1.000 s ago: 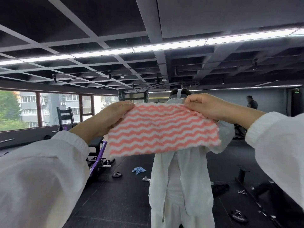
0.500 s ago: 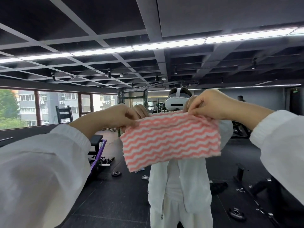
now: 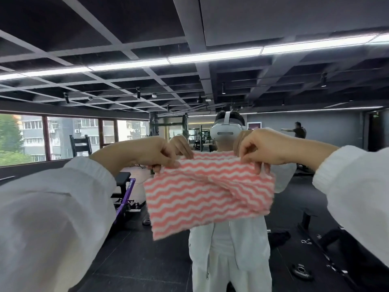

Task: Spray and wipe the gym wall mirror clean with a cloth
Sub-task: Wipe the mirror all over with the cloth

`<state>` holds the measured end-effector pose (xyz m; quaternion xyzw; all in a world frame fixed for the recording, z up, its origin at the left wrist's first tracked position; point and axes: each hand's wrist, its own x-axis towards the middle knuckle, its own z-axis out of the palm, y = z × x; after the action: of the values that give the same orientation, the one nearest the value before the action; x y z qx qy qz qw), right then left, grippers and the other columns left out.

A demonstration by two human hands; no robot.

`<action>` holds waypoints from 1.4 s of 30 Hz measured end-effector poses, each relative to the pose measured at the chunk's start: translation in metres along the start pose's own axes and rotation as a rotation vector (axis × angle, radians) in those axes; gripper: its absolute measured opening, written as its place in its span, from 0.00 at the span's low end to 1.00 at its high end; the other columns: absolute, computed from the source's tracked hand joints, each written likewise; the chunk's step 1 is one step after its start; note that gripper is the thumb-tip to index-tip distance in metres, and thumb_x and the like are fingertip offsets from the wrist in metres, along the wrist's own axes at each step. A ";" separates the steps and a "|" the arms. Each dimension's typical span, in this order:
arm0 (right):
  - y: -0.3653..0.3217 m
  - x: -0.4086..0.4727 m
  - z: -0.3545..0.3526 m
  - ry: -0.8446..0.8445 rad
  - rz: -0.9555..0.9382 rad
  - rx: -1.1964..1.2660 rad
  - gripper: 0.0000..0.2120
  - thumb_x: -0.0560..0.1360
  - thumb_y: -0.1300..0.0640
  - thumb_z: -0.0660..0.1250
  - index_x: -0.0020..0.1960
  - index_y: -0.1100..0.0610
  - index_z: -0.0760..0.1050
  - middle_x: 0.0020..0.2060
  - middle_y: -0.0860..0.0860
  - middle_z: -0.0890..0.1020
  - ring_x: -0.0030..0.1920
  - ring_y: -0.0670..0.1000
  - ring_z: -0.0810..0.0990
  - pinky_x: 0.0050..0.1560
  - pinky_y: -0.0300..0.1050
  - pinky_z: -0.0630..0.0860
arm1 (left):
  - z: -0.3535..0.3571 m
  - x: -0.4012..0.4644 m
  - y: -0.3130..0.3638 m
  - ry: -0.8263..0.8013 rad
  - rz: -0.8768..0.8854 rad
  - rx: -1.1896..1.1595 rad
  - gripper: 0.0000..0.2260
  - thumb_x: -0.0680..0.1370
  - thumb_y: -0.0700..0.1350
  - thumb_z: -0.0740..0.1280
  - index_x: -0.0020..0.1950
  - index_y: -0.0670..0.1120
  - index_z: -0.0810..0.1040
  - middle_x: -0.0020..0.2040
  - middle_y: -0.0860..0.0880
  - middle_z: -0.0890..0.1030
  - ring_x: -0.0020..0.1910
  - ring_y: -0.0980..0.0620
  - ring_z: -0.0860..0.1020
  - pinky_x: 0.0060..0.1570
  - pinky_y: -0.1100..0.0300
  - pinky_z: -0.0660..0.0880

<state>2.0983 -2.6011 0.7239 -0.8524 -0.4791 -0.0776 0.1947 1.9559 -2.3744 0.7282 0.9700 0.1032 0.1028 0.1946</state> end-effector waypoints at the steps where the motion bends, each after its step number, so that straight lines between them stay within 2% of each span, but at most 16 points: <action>1: 0.000 0.000 0.001 0.036 -0.014 0.030 0.06 0.77 0.64 0.65 0.42 0.58 0.77 0.37 0.57 0.83 0.29 0.48 0.83 0.36 0.48 0.82 | 0.000 0.000 0.000 0.007 -0.004 0.008 0.04 0.76 0.42 0.68 0.45 0.41 0.79 0.24 0.53 0.75 0.21 0.60 0.70 0.24 0.70 0.66; 4: -0.003 0.001 0.006 0.120 -0.041 0.069 0.09 0.78 0.65 0.64 0.40 0.56 0.71 0.38 0.57 0.84 0.35 0.51 0.84 0.44 0.49 0.81 | 0.002 0.001 0.002 0.141 0.003 -0.066 0.03 0.76 0.36 0.67 0.46 0.42 0.74 0.29 0.49 0.77 0.20 0.60 0.72 0.22 0.69 0.67; 7: -0.004 0.003 0.009 0.330 -0.053 0.029 0.14 0.74 0.66 0.67 0.37 0.53 0.66 0.39 0.51 0.79 0.35 0.45 0.77 0.39 0.31 0.73 | 0.004 0.009 0.009 0.471 0.021 -0.247 0.12 0.78 0.30 0.61 0.38 0.43 0.74 0.34 0.45 0.78 0.19 0.60 0.75 0.22 0.70 0.71; 10: -0.004 0.005 0.009 0.568 -0.088 0.019 0.14 0.71 0.66 0.69 0.37 0.53 0.67 0.34 0.44 0.73 0.35 0.45 0.72 0.36 0.27 0.66 | 0.006 0.019 0.018 0.684 0.034 -0.323 0.11 0.79 0.31 0.59 0.44 0.39 0.81 0.32 0.47 0.78 0.24 0.58 0.78 0.27 0.68 0.76; 14: -0.004 0.006 0.007 0.665 -0.138 -0.144 0.06 0.71 0.65 0.70 0.45 0.58 0.75 0.44 0.48 0.71 0.45 0.50 0.73 0.43 0.30 0.61 | 0.005 0.023 0.032 0.680 0.044 -0.042 0.13 0.73 0.43 0.72 0.57 0.44 0.80 0.43 0.52 0.81 0.39 0.54 0.80 0.37 0.71 0.73; 17: -0.005 0.003 0.008 0.671 -0.213 -0.280 0.13 0.71 0.65 0.71 0.55 0.62 0.76 0.55 0.53 0.69 0.51 0.50 0.70 0.49 0.34 0.64 | 0.006 0.021 0.041 0.683 -0.013 0.357 0.26 0.68 0.58 0.74 0.63 0.50 0.78 0.61 0.51 0.76 0.58 0.50 0.75 0.53 0.58 0.71; 21: -0.004 0.002 0.008 0.636 -0.200 -0.265 0.16 0.75 0.57 0.69 0.61 0.60 0.75 0.65 0.57 0.66 0.60 0.54 0.70 0.57 0.39 0.65 | 0.003 0.018 0.044 0.653 -0.058 0.154 0.21 0.78 0.62 0.59 0.46 0.49 0.85 0.35 0.50 0.80 0.34 0.52 0.77 0.34 0.59 0.69; 24: -0.001 0.002 0.006 0.806 -0.251 -0.242 0.08 0.77 0.66 0.63 0.54 0.65 0.77 0.55 0.60 0.77 0.53 0.59 0.77 0.52 0.41 0.68 | -0.005 0.014 0.041 0.720 -0.035 0.005 0.16 0.79 0.54 0.62 0.44 0.47 0.84 0.30 0.49 0.77 0.28 0.55 0.71 0.33 0.59 0.67; 26: 0.000 0.002 0.006 0.847 -0.243 -0.248 0.11 0.76 0.69 0.62 0.56 0.66 0.77 0.53 0.60 0.78 0.52 0.60 0.78 0.53 0.44 0.70 | -0.008 0.013 0.041 0.741 0.003 0.140 0.11 0.75 0.50 0.69 0.53 0.46 0.83 0.44 0.47 0.82 0.34 0.55 0.75 0.41 0.60 0.71; 28: -0.003 0.003 0.006 0.812 -0.221 -0.245 0.15 0.75 0.66 0.65 0.61 0.64 0.74 0.57 0.58 0.75 0.55 0.58 0.76 0.56 0.44 0.68 | -0.003 0.011 0.045 0.713 0.015 0.337 0.24 0.71 0.50 0.74 0.65 0.45 0.75 0.61 0.47 0.76 0.50 0.50 0.77 0.54 0.56 0.71; 30: -0.006 0.005 0.008 0.763 -0.208 -0.256 0.23 0.73 0.62 0.70 0.66 0.63 0.70 0.60 0.57 0.71 0.58 0.56 0.73 0.59 0.42 0.66 | 0.004 0.013 0.050 0.681 -0.007 0.522 0.36 0.68 0.56 0.74 0.71 0.45 0.66 0.65 0.47 0.67 0.56 0.45 0.75 0.51 0.53 0.72; 32: -0.007 0.007 0.008 0.759 -0.189 -0.245 0.28 0.71 0.59 0.73 0.67 0.62 0.68 0.61 0.56 0.69 0.59 0.54 0.71 0.60 0.43 0.66 | 0.005 0.012 0.054 0.707 -0.016 0.579 0.33 0.71 0.62 0.69 0.70 0.47 0.67 0.62 0.49 0.70 0.53 0.47 0.76 0.43 0.55 0.70; 36: -0.002 0.004 -0.001 0.805 -0.192 -0.245 0.25 0.71 0.61 0.73 0.66 0.62 0.70 0.60 0.55 0.70 0.57 0.53 0.72 0.55 0.37 0.63 | -0.015 0.003 0.061 0.783 0.003 0.344 0.13 0.79 0.56 0.62 0.49 0.51 0.83 0.32 0.53 0.76 0.32 0.55 0.73 0.30 0.60 0.65; 38: 0.000 0.002 -0.003 0.786 -0.195 -0.229 0.29 0.70 0.61 0.74 0.68 0.61 0.68 0.62 0.55 0.68 0.59 0.53 0.71 0.57 0.40 0.66 | -0.021 -0.001 0.063 0.760 0.010 0.454 0.10 0.76 0.54 0.68 0.55 0.54 0.82 0.47 0.53 0.81 0.45 0.51 0.78 0.40 0.58 0.71; 40: -0.001 -0.001 -0.001 0.750 -0.195 -0.246 0.37 0.68 0.58 0.76 0.72 0.59 0.63 0.65 0.55 0.65 0.63 0.53 0.68 0.61 0.46 0.68 | -0.017 0.000 0.064 0.754 -0.012 0.583 0.24 0.71 0.56 0.72 0.66 0.53 0.74 0.63 0.51 0.73 0.57 0.47 0.75 0.50 0.52 0.72; 42: -0.002 -0.002 0.005 0.732 -0.181 -0.313 0.43 0.67 0.54 0.77 0.74 0.59 0.57 0.69 0.56 0.61 0.67 0.54 0.64 0.64 0.49 0.67 | -0.006 0.005 0.064 0.763 -0.006 0.561 0.34 0.69 0.59 0.72 0.71 0.48 0.66 0.66 0.48 0.66 0.58 0.44 0.74 0.51 0.50 0.72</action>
<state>2.0953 -2.5993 0.7195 -0.7422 -0.4334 -0.4648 0.2126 1.9698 -2.4285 0.7597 0.8778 0.1937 0.4195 -0.1266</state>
